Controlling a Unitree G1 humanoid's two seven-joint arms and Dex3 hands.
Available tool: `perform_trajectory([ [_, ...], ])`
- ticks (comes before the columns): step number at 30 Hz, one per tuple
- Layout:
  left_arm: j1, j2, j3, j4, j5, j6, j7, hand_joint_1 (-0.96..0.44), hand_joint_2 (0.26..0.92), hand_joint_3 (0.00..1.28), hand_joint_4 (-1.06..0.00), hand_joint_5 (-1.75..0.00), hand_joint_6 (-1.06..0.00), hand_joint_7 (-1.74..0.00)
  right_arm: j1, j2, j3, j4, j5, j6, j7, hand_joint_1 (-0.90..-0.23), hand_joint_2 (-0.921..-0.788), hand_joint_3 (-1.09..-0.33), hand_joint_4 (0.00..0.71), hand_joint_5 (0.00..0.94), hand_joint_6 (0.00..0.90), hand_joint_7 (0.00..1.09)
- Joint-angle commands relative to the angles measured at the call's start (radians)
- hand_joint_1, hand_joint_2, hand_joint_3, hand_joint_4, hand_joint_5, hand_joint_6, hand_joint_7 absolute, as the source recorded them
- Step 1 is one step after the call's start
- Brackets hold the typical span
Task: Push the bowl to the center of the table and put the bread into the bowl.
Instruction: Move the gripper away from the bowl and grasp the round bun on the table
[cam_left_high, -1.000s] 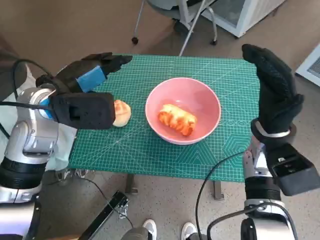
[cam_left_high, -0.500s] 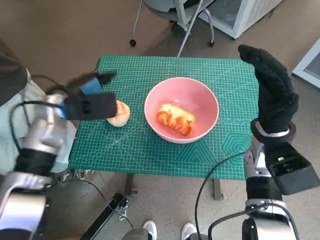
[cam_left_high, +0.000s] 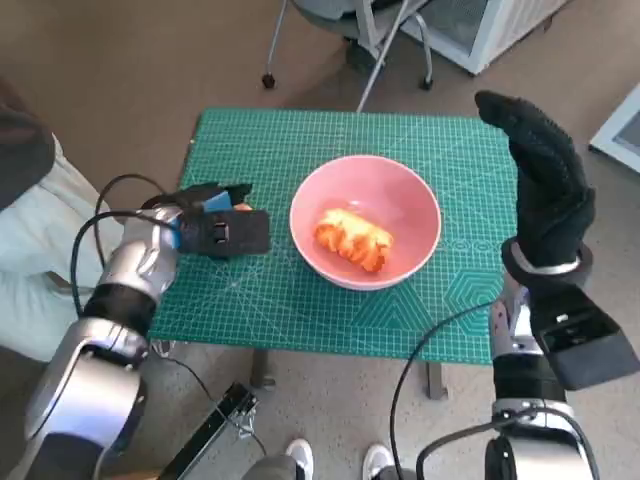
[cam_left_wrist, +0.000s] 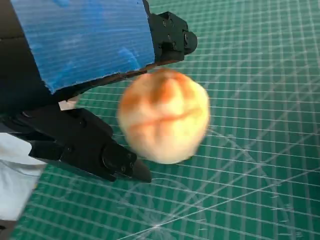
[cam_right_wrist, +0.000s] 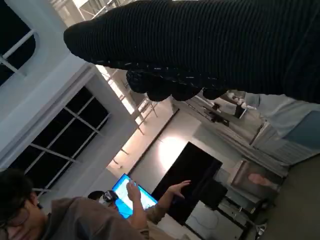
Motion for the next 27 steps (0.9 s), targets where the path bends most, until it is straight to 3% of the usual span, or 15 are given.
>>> perform_trajectory([
  [1,-0.035,-0.032,-0.022,0.063,0.020,-0.015,0.035,-0.28,0.724,0.01,0.00,0.00,-0.12,-0.03,0.029,-0.011,0.001,-0.005,-0.004,0.012,0.004,-0.592,-0.921,-0.719,0.353,0.002,0.016,0.83],
  [11,-0.031,-0.091,-0.046,0.132,0.039,0.014,0.104,-0.26,0.743,0.01,-0.01,0.00,-0.13,-0.02,0.039,-0.013,0.009,-0.032,0.015,0.038,0.011,-0.584,-0.921,-0.720,0.351,0.001,0.013,0.83],
  [15,-0.017,-0.103,-0.049,0.145,0.042,0.016,0.143,-0.22,0.767,0.02,-0.06,-0.02,-0.17,-0.03,0.045,-0.012,0.010,-0.043,0.014,0.043,0.009,-0.581,-0.921,-0.721,0.351,0.000,0.011,0.84],
  [19,0.002,-0.103,-0.059,0.151,0.052,0.002,0.203,-0.12,0.821,0.03,-0.20,-0.03,-0.30,-0.06,0.051,-0.012,0.008,-0.051,0.005,0.042,0.001,-0.578,-0.921,-0.722,0.350,0.000,0.009,0.84],
  [21,0.009,-0.097,-0.070,0.152,0.064,-0.010,0.237,-0.09,0.851,0.03,-0.33,-0.04,-0.42,-0.08,0.053,-0.013,0.006,-0.054,0.000,0.041,-0.002,-0.577,-0.921,-0.722,0.350,0.000,0.009,0.84],
  [22,0.011,-0.094,-0.076,0.152,0.068,-0.015,0.251,-0.07,0.873,0.03,-0.49,-0.09,-0.54,-0.13,0.054,-0.013,0.006,-0.056,-0.002,0.041,-0.004,-0.577,-0.921,-0.723,0.350,0.000,0.008,0.84],
  [23,0.014,-0.089,-0.082,0.151,0.074,-0.024,0.271,-0.07,0.882,0.02,-0.54,-0.10,-0.58,-0.16,0.055,-0.013,0.005,-0.060,-0.002,0.043,-0.005,-0.576,-0.921,-0.723,0.350,0.000,0.008,0.84],
  [24,0.016,-0.085,-0.085,0.151,0.077,-0.030,0.285,-0.04,0.896,0.04,-0.61,-0.48,-0.58,-0.52,0.057,-0.013,0.005,-0.064,-0.002,0.044,-0.006,-0.578,-0.921,-0.723,0.350,0.000,0.008,0.84],
  [25,0.019,-0.079,-0.087,0.151,0.080,-0.040,0.303,-0.03,0.905,0.06,-0.64,-0.74,-0.58,-0.76,0.059,-0.013,0.005,-0.068,-0.003,0.046,-0.007,-0.579,-0.921,-0.724,0.350,0.000,0.007,0.84],
  [27,0.020,-0.070,-0.089,0.150,0.086,-0.053,0.329,-0.01,0.907,0.06,-0.67,-0.96,-0.61,-0.92,0.062,-0.012,0.005,-0.074,-0.004,0.048,-0.008,-0.579,-0.921,-0.724,0.350,0.000,0.006,0.85],
])
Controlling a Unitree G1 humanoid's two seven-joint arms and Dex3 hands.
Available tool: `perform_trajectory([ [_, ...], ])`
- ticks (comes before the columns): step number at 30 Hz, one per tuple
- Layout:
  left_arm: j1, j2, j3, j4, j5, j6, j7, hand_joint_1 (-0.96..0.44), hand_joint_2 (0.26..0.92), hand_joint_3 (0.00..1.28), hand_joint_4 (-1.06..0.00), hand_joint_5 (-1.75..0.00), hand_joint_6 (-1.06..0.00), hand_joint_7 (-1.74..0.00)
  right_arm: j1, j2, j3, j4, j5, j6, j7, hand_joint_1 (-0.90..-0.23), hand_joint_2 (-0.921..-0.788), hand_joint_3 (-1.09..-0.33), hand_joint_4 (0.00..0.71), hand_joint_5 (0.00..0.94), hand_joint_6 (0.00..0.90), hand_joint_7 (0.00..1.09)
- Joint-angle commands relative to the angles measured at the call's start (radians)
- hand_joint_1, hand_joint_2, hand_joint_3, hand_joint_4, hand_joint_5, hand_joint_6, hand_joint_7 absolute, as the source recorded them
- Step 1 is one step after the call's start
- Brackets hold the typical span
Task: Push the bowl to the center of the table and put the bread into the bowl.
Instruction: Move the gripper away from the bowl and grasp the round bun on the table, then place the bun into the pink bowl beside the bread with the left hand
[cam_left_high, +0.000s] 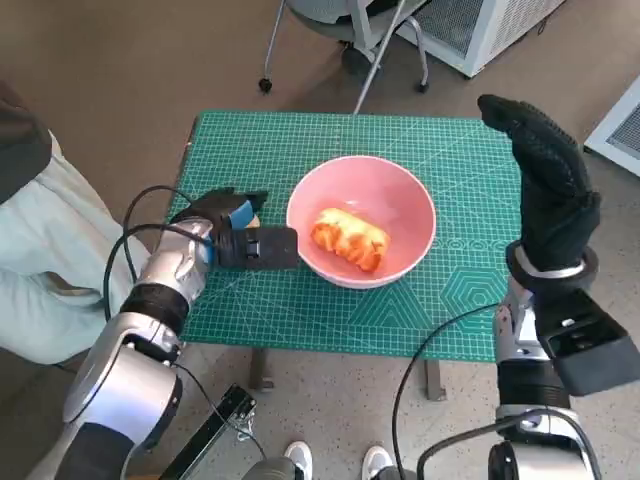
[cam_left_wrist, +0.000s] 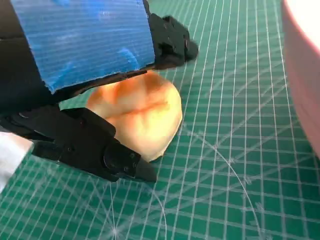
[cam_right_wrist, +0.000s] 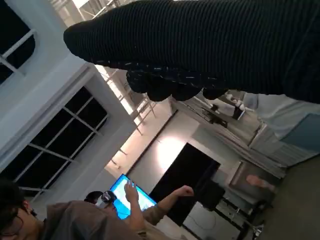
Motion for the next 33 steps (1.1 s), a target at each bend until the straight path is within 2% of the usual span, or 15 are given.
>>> perform_trajectory([
  [1,0.031,0.022,-0.018,0.013,0.023,-0.032,0.064,-0.01,0.907,0.07,-0.67,-1.06,-0.64,-0.98,0.036,-0.002,-0.002,-0.011,-0.010,0.013,-0.009,-0.580,-0.921,-0.724,0.349,0.000,0.005,0.85],
  [6,0.004,0.046,-0.003,0.007,0.008,-0.046,0.082,0.00,0.918,0.06,-0.63,-1.19,-0.70,-1.09,0.040,0.004,0.000,-0.015,-0.003,0.017,-0.007,-0.581,-0.921,-0.724,0.349,0.000,0.003,0.85],
  [11,-0.037,0.063,0.036,-0.014,-0.025,-0.051,0.084,0.00,0.920,0.06,-0.63,-1.16,-0.69,-1.15,0.039,0.006,0.000,-0.009,-0.006,0.010,-0.007,-0.581,-0.921,-0.724,0.349,0.000,0.001,0.85],
  [15,-0.071,0.087,0.097,-0.083,-0.073,-0.101,0.123,0.00,0.920,0.06,-0.67,-1.13,-0.67,-1.18,0.036,0.004,-0.001,-0.003,-0.016,0.003,-0.011,-0.579,-0.921,-0.723,0.351,0.001,0.001,0.86],
  [21,-0.040,0.114,0.203,-0.285,-0.161,-0.222,0.178,0.00,0.920,0.05,-0.69,-1.11,-0.66,-1.19,0.034,0.002,0.002,0.002,-0.011,0.002,-0.004,-0.578,-0.921,-0.720,0.353,0.002,0.002,0.85],
  [24,-0.005,0.117,0.234,-0.443,-0.181,-0.250,0.182,0.00,0.917,0.04,-0.71,-1.10,-0.67,-1.17,0.031,0.003,0.004,0.004,-0.009,0.004,0.000,-0.579,-0.921,-0.719,0.353,0.002,0.003,0.85],
  [28,0.048,0.100,0.259,-0.644,-0.200,-0.261,0.169,0.00,0.915,0.04,-0.72,-1.11,-0.68,-1.13,0.025,0.004,0.005,0.012,-0.009,0.004,0.000,-0.580,-0.921,-0.718,0.352,0.001,0.003,0.85],
  [33,0.086,0.070,0.252,-0.770,-0.188,-0.290,0.172,0.00,0.908,0.02,-0.76,-1.09,-0.72,-1.07,0.021,0.005,0.005,0.019,-0.011,-0.001,0.000,-0.580,-0.921,-0.718,0.352,0.001,0.005,0.84],
])
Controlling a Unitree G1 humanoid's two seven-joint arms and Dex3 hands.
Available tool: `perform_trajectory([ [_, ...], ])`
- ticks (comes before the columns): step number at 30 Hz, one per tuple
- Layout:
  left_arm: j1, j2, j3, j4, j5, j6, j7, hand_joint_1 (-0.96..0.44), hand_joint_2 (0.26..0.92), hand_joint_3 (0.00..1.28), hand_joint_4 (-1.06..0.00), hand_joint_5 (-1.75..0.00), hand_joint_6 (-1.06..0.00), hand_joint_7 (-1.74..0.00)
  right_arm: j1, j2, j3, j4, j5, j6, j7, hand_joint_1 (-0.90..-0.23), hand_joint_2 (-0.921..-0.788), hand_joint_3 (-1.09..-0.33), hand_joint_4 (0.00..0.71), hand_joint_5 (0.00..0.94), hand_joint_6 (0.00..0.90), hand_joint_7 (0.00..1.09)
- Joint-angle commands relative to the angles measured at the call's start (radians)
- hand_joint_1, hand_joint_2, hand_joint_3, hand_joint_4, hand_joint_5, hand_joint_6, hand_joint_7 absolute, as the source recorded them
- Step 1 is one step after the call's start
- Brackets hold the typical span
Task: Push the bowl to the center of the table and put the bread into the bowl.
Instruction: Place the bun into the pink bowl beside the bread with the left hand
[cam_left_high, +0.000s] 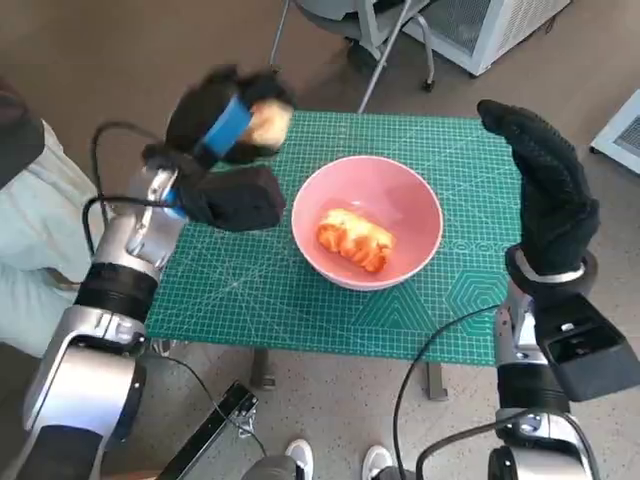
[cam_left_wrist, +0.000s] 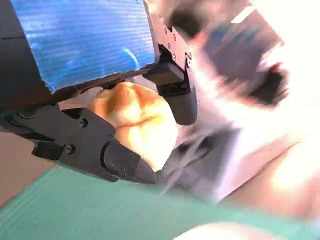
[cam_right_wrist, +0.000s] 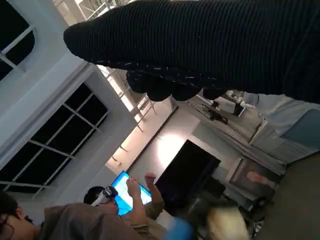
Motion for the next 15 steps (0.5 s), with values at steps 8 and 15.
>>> perform_trajectory([
  [8,0.096,-0.121,-0.029,-0.119,-0.052,-0.135,-0.055,0.00,0.918,0.05,-0.71,-1.12,-0.66,-1.15,-0.003,0.007,0.004,0.042,-0.018,-0.016,-0.004,-0.583,-0.921,-0.716,0.353,0.002,0.008,0.84],
  [15,0.111,-0.148,-0.068,-0.127,-0.139,0.010,-0.393,-0.13,0.844,0.14,-0.15,-0.38,-0.13,-0.50,-0.004,0.007,0.006,0.039,-0.017,-0.021,-0.003,-0.587,-0.921,-0.714,0.354,0.002,0.011,0.83],
])
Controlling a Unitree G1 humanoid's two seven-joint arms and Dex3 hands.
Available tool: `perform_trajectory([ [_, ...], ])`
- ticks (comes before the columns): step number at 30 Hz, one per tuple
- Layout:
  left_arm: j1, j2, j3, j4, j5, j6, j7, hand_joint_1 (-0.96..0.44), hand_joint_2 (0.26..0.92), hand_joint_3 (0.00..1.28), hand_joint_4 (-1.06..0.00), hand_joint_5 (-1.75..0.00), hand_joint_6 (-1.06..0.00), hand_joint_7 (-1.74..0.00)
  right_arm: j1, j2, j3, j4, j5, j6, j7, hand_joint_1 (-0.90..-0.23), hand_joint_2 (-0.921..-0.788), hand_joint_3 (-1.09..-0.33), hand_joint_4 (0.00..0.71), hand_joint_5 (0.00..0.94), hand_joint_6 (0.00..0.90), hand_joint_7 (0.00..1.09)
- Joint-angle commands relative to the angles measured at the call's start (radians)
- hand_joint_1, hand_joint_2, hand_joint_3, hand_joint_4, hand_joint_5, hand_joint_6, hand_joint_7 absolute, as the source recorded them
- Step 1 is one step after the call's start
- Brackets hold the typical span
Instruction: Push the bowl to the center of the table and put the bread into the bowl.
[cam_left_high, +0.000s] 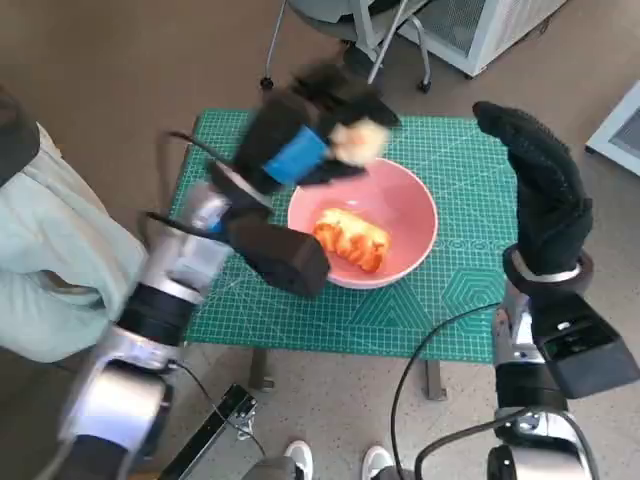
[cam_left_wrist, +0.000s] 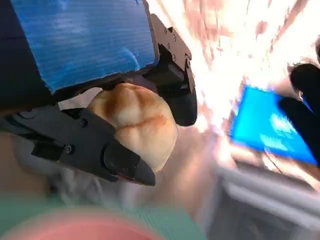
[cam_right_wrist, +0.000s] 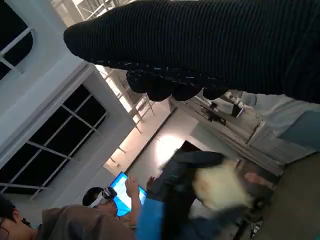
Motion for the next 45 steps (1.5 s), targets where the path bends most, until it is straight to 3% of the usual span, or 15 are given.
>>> perform_trajectory([
  [1,0.020,-0.002,-0.025,0.004,-0.033,0.081,-0.172,-0.16,0.841,0.13,-0.13,-0.31,-0.11,-0.48,0.004,0.002,0.004,0.006,-0.003,0.004,0.000,-0.586,-0.921,-0.715,0.354,0.002,0.012,0.83],
  [4,0.025,-0.007,-0.011,0.027,-0.050,0.048,-0.190,-0.32,0.845,0.10,-0.04,-0.11,-0.03,-0.38,0.006,0.000,0.005,-0.003,0.008,0.012,0.006,-0.586,-0.921,-0.716,0.354,0.002,0.012,0.83],
  [7,0.039,-0.014,0.017,0.038,-0.085,0.010,-0.190,-0.41,0.853,0.08,-0.01,-0.03,-0.01,-0.30,0.007,0.000,0.007,-0.011,0.018,0.021,0.011,-0.586,-0.921,-0.717,0.352,0.001,0.012,0.83],
  [11,0.055,-0.028,0.060,0.039,-0.143,-0.019,-0.187,-0.48,0.880,0.06,0.00,-0.01,0.00,-0.21,0.010,0.000,0.010,-0.026,0.027,0.033,0.015,-0.586,-0.921,-0.717,0.349,0.000,0.013,0.83],
  [17,0.075,-0.069,0.155,0.050,-0.274,-0.102,-0.173,-0.49,0.906,0.05,0.00,0.00,-0.02,-0.19,0.011,0.001,0.012,-0.043,0.030,0.051,0.017,-0.585,-0.921,-0.717,0.344,0.000,0.013,0.83],
  [22,0.085,-0.101,0.239,0.060,-0.373,-0.190,-0.152,-0.53,0.918,0.12,-0.05,-0.02,-0.08,-0.21,0.005,0.005,0.014,-0.048,0.031,0.061,0.015,-0.578,-0.921,-0.715,0.344,0.000,0.014,0.83],
  [29,0.154,-0.186,0.331,-0.073,-0.567,-0.204,-0.159,-0.52,0.921,0.20,-0.21,-0.09,-0.20,-0.27,-0.002,0.007,0.013,-0.084,0.015,0.089,-0.005,-0.574,-0.921,-0.714,0.344,0.000,0.018,0.83],
  [32,0.182,-0.206,0.346,-0.142,-0.609,-0.188,-0.154,-0.47,0.921,0.21,-0.23,-0.12,-0.09,-0.53,0.000,0.009,0.013,-0.107,0.002,0.107,-0.020,-0.562,-0.921,-0.714,0.345,0.000,0.019,0.83],
  [35,0.212,-0.208,0.357,-0.201,-0.621,-0.170,-0.146,-0.45,0.921,0.23,-0.23,-0.13,-0.03,-0.67,0.001,0.009,0.011,-0.133,-0.022,0.127,-0.042,-0.543,-0.921,-0.717,0.345,0.000,0.020,0.82],
  [45,0.294,-0.214,0.383,-0.350,-0.702,-0.066,-0.171,-0.50,0.921,0.26,-0.20,-0.14,0.00,-0.76,-0.005,0.005,0.012,-0.196,-0.091,0.180,-0.108,-0.507,-0.921,-0.762,0.346,0.001,0.024,0.81],
])
